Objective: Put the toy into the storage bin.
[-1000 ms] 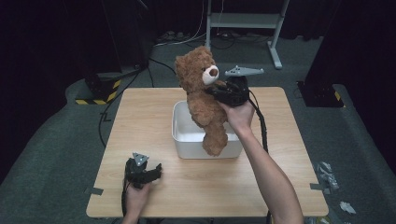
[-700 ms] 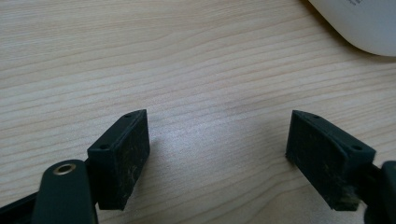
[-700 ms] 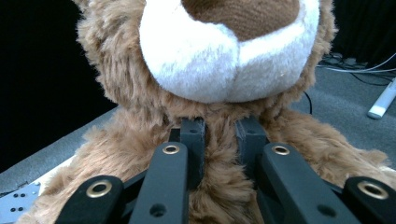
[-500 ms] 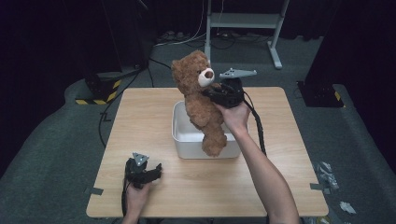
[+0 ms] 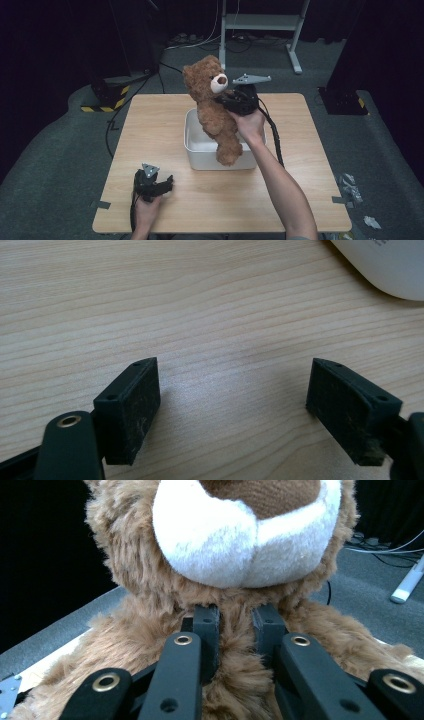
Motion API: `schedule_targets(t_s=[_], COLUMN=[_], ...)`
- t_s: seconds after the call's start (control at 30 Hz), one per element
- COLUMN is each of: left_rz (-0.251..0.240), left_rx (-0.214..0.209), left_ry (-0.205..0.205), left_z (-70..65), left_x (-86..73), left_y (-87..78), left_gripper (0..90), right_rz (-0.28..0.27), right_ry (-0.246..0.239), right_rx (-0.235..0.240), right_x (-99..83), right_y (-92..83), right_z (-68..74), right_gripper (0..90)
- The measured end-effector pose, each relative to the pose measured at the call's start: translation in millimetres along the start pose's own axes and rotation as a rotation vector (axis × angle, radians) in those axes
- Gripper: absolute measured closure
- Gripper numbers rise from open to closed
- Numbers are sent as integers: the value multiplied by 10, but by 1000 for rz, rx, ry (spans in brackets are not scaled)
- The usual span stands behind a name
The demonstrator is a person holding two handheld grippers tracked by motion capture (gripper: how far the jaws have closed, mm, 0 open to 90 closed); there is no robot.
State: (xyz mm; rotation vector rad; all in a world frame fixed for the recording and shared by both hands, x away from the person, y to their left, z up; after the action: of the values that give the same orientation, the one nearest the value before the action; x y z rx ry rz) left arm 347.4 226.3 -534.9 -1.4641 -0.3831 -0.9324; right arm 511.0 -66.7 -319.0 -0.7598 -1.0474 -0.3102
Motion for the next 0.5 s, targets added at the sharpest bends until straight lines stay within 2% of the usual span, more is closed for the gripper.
schedule_targets(t_s=[0.5], left_rz=[-3], left_rx=[-4], left_ry=[2], left_z=[2], left_x=[5], left_y=[8], left_gripper=[214], right_rz=[12], right_ry=[18], right_rx=[1], right_x=[-47], right_y=[128], right_z=[-58], right_gripper=[775])
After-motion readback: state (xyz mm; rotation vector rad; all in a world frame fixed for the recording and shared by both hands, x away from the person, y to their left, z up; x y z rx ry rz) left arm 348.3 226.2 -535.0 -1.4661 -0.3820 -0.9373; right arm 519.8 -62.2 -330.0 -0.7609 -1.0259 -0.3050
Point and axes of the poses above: each handheld gripper's, and its own axes: y roughly forward along the jaws, x roughly out of its top, z roughly to its left, the point moved 1 cm from there along y, roughly forward along the jaws, and after that the axes turned 10 degrees about y, right-handed, at the moved point
